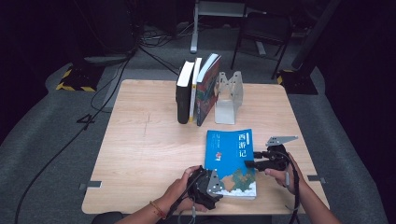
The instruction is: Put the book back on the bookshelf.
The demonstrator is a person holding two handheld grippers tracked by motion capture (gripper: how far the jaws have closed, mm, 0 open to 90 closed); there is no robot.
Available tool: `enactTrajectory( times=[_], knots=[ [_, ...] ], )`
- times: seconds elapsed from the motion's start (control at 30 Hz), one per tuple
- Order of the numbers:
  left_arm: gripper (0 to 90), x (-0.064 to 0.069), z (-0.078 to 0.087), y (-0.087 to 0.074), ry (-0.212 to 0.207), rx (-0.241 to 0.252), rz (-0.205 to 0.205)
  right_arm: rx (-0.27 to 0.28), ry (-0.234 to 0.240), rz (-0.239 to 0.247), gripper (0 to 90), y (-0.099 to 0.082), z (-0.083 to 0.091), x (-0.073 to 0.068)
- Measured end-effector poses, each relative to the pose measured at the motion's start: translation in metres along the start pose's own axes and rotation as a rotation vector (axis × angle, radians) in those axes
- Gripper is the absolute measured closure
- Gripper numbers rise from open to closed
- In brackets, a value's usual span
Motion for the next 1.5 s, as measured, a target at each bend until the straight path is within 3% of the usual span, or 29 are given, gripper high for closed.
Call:
enactTrajectory(
  times=[0.23,0.33,0.43,0.53,0.6,0.67,0.73,0.77,0.93,0.97,1.0,1.03,1.07,1.1,1.13,1.2,1.27,1.37,1.43,1.5],
  knots=[
    [15.5,-0.009,0.002,-0.004,-0.038,0.020,-0.017,0.054,0.000,-0.005,46.6,0.009,-0.008,0.020],
    [15.1,-0.017,0.004,-0.006,-0.045,0.020,-0.021,0.097,0.021,-0.013,60.9,0.011,-0.008,0.027],
    [14.6,-0.031,0.007,-0.008,-0.069,0.009,-0.011,0.119,0.017,0.030,69.6,0.015,-0.003,0.023],
    [14.4,-0.049,0.011,-0.010,-0.085,0.001,0.030,0.105,-0.026,0.062,69.7,0.019,-0.001,0.017],
    [14.8,-0.060,0.011,-0.012,-0.082,-0.021,0.052,0.103,-0.049,0.056,69.1,0.020,-0.001,0.014],
    [15.2,-0.073,0.011,-0.015,-0.093,-0.037,0.102,0.097,-0.074,0.058,67.7,0.023,0.000,0.011],
    [17.6,-0.085,0.011,-0.017,-0.069,-0.034,0.129,0.103,-0.090,0.020,65.7,0.026,0.001,0.010],
    [17.6,-0.093,0.011,-0.018,-0.082,-0.037,0.144,0.105,-0.099,0.007,62.6,0.027,0.001,0.010],
    [19.0,-0.107,0.014,-0.021,-0.089,-0.041,0.191,0.083,-0.100,0.036,53.2,0.032,0.001,0.007],
    [24.8,-0.108,0.015,-0.023,-0.092,-0.038,0.197,0.075,-0.082,0.039,49.4,0.031,0.000,0.007],
    [27.2,-0.107,0.018,-0.024,-0.092,-0.037,0.205,0.067,-0.076,0.039,48.7,0.031,0.000,0.007],
    [26.5,-0.102,0.022,-0.023,-0.113,-0.005,0.212,0.060,-0.062,0.049,45.8,0.030,0.000,0.007],
    [19.4,-0.102,0.022,-0.023,-0.113,-0.005,0.212,0.060,-0.062,0.049,45.8,0.030,0.000,0.007],
    [21.1,-0.090,0.030,-0.016,-0.174,0.050,0.193,0.060,-0.046,0.060,44.3,0.029,0.000,0.007],
    [24.9,-0.090,0.030,-0.016,-0.174,0.050,0.193,0.060,-0.046,0.060,44.3,0.029,0.000,0.007],
    [21.4,-0.076,0.033,-0.010,-0.190,0.070,0.173,0.052,-0.021,0.094,44.2,0.030,0.001,0.005],
    [20.0,-0.059,0.031,-0.004,-0.201,0.068,0.132,0.037,0.022,0.120,43.3,0.030,0.002,0.001],
    [20.5,-0.043,0.022,0.000,-0.214,0.048,0.103,0.011,0.066,0.118,41.3,0.027,0.002,0.000],
    [20.6,-0.036,0.015,0.001,-0.197,0.021,0.074,-0.063,0.100,0.138,37.1,0.022,0.002,-0.002],
    [21.9,-0.035,0.010,0.001,-0.195,0.009,0.070,-0.084,0.110,0.175,37.2,0.017,0.002,-0.005]
  ],
)
Point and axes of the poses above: each handheld gripper's, and its own axes: z roughly backward along the jaws, y roughly out of its top, x roughly to its right, the point moved 2 cm from there along -z, roughly forward along the jaws, and after that the axes turned 13 degrees about z, right-handed, at the moved point
